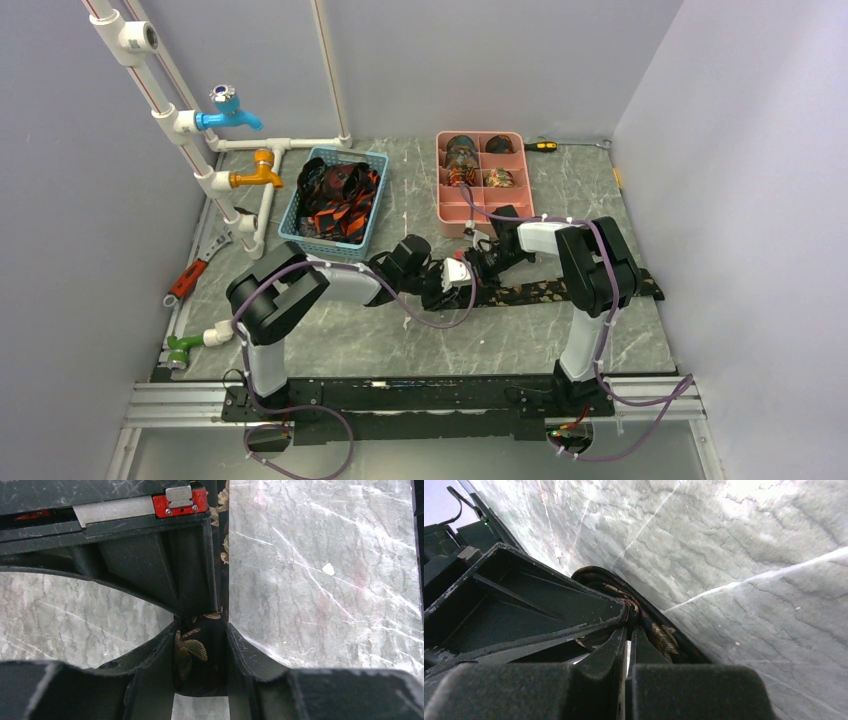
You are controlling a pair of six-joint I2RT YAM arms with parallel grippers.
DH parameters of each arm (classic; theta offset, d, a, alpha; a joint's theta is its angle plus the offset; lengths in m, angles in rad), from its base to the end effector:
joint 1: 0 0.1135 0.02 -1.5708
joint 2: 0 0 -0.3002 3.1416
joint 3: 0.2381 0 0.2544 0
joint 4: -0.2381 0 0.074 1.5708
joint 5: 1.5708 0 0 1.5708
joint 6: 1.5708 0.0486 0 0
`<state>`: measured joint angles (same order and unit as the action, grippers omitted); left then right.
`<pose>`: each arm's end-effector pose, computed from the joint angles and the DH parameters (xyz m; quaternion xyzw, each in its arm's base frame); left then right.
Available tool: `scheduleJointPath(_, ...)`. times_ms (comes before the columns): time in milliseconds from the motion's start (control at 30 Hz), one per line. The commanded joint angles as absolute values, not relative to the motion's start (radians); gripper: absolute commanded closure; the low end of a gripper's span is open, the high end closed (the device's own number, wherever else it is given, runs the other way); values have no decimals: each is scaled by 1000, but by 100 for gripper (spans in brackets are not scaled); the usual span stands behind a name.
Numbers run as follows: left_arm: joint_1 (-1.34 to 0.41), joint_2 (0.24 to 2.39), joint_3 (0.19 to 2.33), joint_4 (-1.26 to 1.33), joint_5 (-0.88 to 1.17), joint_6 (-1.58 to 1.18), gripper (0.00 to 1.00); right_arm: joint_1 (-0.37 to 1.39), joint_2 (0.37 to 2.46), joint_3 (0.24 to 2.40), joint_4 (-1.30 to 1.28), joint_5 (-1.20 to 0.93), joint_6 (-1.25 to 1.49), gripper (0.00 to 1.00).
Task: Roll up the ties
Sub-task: Roll the tie at the center of the board.
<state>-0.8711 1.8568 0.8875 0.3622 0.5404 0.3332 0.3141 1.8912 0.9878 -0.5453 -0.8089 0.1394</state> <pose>0.2314 -0.3138 0.1656 0.5857 0.6337 -0.3467 0.3677 0.3009 0.1347 0.1346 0.1040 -0.9120 -0.3953 0.0336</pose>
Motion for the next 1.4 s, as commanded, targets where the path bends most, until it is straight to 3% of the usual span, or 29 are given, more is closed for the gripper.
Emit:
scheduleJointPath(0,-877,1887,908,387,529,320,57,324,1944,960,-487,-677,109,100)
scheduleJointPath(133,-847,1816,830,366,542,331,36,321,1940,953,-488,-671,106,100)
scheduleJointPath(233,-822,1766,761,360,526,363,31,316,1935,947,-487,-670,104,100)
scheduleJointPath(600,-829,1785,799,395,514,383,36,316,1951,950,-486,-674,105,100)
scheduleJointPath(833,-853,1769,851,383,553,374,57,316,1953,945,-479,-681,110,100)
scheduleJointPath(1367,-884,1956,897,429,490,341,56,317,1962,930,-453,-740,126,100)
